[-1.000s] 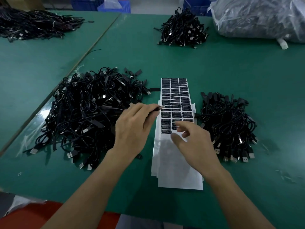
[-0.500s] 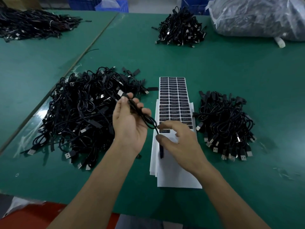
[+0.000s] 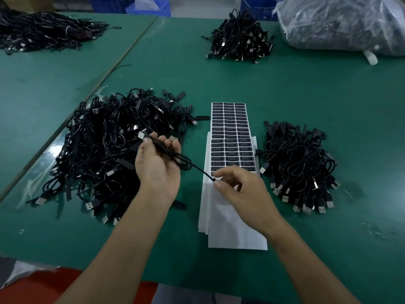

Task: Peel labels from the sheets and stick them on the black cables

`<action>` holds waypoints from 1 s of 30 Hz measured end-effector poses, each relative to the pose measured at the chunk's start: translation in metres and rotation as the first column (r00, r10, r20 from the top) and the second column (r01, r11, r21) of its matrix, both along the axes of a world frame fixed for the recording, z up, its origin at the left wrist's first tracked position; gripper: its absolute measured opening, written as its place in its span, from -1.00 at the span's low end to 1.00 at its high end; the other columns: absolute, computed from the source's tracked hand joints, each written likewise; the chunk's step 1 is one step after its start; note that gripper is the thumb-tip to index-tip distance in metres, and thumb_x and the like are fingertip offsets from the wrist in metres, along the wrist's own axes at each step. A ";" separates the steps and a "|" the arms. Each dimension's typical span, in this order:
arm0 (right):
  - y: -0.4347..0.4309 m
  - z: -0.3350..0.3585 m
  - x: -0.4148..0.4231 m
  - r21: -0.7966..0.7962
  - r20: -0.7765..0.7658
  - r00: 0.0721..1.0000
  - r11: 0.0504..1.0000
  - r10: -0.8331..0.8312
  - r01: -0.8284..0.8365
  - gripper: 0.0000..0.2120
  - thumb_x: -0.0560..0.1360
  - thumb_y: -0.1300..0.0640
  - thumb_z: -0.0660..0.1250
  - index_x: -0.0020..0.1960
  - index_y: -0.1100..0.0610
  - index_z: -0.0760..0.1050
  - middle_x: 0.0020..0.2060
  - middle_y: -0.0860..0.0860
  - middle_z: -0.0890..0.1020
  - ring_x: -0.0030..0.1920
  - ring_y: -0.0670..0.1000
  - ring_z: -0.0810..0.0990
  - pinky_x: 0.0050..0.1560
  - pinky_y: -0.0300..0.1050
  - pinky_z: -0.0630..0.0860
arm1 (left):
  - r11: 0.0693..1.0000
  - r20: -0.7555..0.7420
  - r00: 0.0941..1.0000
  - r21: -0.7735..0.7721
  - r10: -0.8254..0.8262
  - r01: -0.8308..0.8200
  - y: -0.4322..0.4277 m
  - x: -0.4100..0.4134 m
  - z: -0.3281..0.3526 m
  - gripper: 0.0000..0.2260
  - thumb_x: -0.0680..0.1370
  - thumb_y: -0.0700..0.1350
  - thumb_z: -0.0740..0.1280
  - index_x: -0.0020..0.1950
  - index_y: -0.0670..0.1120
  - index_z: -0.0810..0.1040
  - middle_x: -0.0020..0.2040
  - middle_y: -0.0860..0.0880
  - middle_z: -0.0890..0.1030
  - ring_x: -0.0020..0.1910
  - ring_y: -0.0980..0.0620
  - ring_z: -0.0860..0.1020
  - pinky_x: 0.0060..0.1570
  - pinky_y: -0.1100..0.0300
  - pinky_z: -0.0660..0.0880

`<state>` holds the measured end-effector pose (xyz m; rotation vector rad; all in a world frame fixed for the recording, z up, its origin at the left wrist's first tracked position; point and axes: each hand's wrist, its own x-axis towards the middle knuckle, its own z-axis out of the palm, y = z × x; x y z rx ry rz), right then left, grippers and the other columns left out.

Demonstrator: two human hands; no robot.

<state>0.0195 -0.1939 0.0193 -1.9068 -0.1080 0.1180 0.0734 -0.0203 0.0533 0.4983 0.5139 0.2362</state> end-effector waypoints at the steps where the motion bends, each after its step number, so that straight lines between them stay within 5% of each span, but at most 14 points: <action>1: -0.001 0.000 0.001 0.005 0.006 0.999 0.999 -0.038 0.038 -0.86 0.58 0.13 0.38 -0.03 -0.11 0.59 -0.25 -0.27 0.61 -0.24 -0.23 0.53 -0.20 -0.38 0.44 | 0.989 -0.011 1.000 0.143 0.026 -0.024 0.001 -0.001 -0.002 -0.75 0.73 -0.13 0.12 -0.01 -0.15 0.54 -0.27 -0.02 0.60 -0.34 0.09 0.60 -0.15 0.19 0.62; 4: -0.004 -0.001 0.005 -0.024 0.023 0.988 0.988 -0.150 0.150 -0.88 0.59 0.12 0.37 -0.11 -0.05 0.59 -0.26 -0.14 0.62 -0.30 -0.18 0.51 -0.24 -0.30 0.49 | 0.794 -0.021 0.995 0.605 0.093 -0.061 0.004 -0.008 -0.008 -0.78 0.70 -0.24 0.18 0.29 -0.17 0.55 -0.01 0.04 0.62 -0.04 0.15 0.61 0.18 0.21 0.56; 7: -0.008 -0.002 0.007 -0.112 0.052 0.990 0.985 -0.129 0.134 -0.86 0.59 0.14 0.37 -0.11 -0.04 0.60 -0.28 -0.21 0.63 -0.27 -0.17 0.57 -0.20 -0.37 0.49 | 0.356 0.081 0.988 0.926 0.135 -0.125 0.007 -0.018 -0.016 -0.59 0.64 -0.31 0.26 0.49 -0.13 0.42 0.29 0.13 0.47 0.28 0.24 0.47 0.37 0.36 0.35; 9: -0.007 -0.002 0.008 -0.149 0.075 0.993 0.984 -0.088 0.098 -0.86 0.59 0.19 0.36 -0.04 -0.01 0.66 -0.31 -0.26 0.63 -0.19 -0.23 0.60 -0.14 -0.41 0.49 | -0.050 0.232 0.971 0.972 0.056 -0.230 0.007 -0.022 -0.022 -0.64 0.58 -0.32 0.33 0.38 -0.15 0.54 0.37 -0.03 0.45 0.39 0.05 0.40 0.39 0.32 0.30; 10: -0.006 -0.002 0.008 -0.147 0.089 0.993 0.985 -0.075 0.088 -0.85 0.59 0.21 0.36 0.00 0.02 0.68 -0.26 -0.30 0.64 -0.14 -0.27 0.61 -0.10 -0.45 0.47 | -0.181 0.261 0.964 0.947 -0.051 -0.266 0.004 -0.024 -0.024 -0.69 0.57 -0.30 0.35 0.31 -0.16 0.60 0.34 -0.06 0.49 0.37 -0.03 0.42 0.39 0.24 0.33; 13: -0.004 0.001 0.011 -0.057 0.103 0.993 0.997 -0.054 0.060 -0.80 0.58 0.24 0.36 0.03 -0.02 0.67 -0.18 -0.26 0.70 -0.09 -0.27 0.64 -0.07 -0.47 0.45 | -0.373 0.002 0.916 0.913 -0.401 -0.165 -0.009 -0.025 -0.025 -0.68 0.57 -0.10 0.35 0.31 -0.11 0.60 0.23 0.01 0.61 0.27 -0.04 0.52 0.41 -0.01 0.34; 15: -0.003 0.002 0.012 0.008 0.084 0.993 0.997 -0.081 0.081 -0.75 0.56 0.25 0.37 0.00 -0.13 0.61 -0.19 -0.21 0.71 -0.15 -0.23 0.66 -0.13 -0.42 0.49 | -0.510 -0.250 0.847 0.859 -0.470 -0.030 -0.019 -0.027 -0.029 -0.66 0.63 0.02 0.27 0.39 -0.02 0.53 0.23 0.04 0.63 0.27 0.00 0.52 0.44 0.03 0.23; 20: -0.013 0.001 0.013 -0.025 0.006 0.974 0.974 -0.227 0.227 -0.80 0.55 0.18 0.41 0.09 -0.09 0.56 -0.22 -0.14 0.72 -0.16 -0.18 0.68 -0.05 -0.26 0.57 | -0.609 -0.389 0.783 0.793 -0.485 0.017 -0.035 -0.031 -0.049 -0.68 0.72 0.04 0.06 0.25 0.00 0.57 0.11 0.07 0.61 0.11 0.00 0.48 0.17 0.10 0.29; 23: -0.015 0.001 0.010 -0.258 0.050 0.956 0.921 -0.289 0.292 -0.74 0.60 0.01 0.34 0.27 0.00 0.55 0.06 -0.08 0.66 0.11 -0.04 0.61 0.10 -0.16 0.48 | -0.618 -0.382 0.808 0.786 -0.449 0.027 -0.036 -0.029 -0.054 -0.75 0.71 -0.01 0.14 0.13 -0.02 0.59 0.01 0.08 0.59 0.02 0.00 0.46 0.00 0.14 0.22; 26: -0.016 0.002 0.004 -0.581 0.024 0.962 0.779 -0.273 0.236 -0.49 0.58 -0.23 0.24 0.45 -0.02 0.38 0.35 -0.02 0.43 0.26 0.07 0.50 0.07 -0.04 0.43 | -0.552 -0.343 0.825 0.833 -0.449 0.047 -0.035 -0.029 -0.056 -0.79 0.71 -0.04 0.15 0.12 -0.02 0.57 0.03 0.09 0.60 0.01 0.02 0.47 0.02 0.14 0.26; 30: -0.013 0.000 -0.002 -0.688 -0.046 0.961 0.706 -0.273 0.168 -0.20 0.44 -0.38 0.31 0.53 -0.05 0.14 0.37 0.03 0.33 0.28 0.13 0.46 0.02 0.01 0.41 | -0.389 -0.277 0.840 0.917 -0.467 0.086 -0.036 -0.032 -0.057 -0.81 0.72 -0.07 0.10 0.03 -0.08 0.46 -0.14 0.05 0.60 -0.15 -0.04 0.54 -0.08 -0.08 0.47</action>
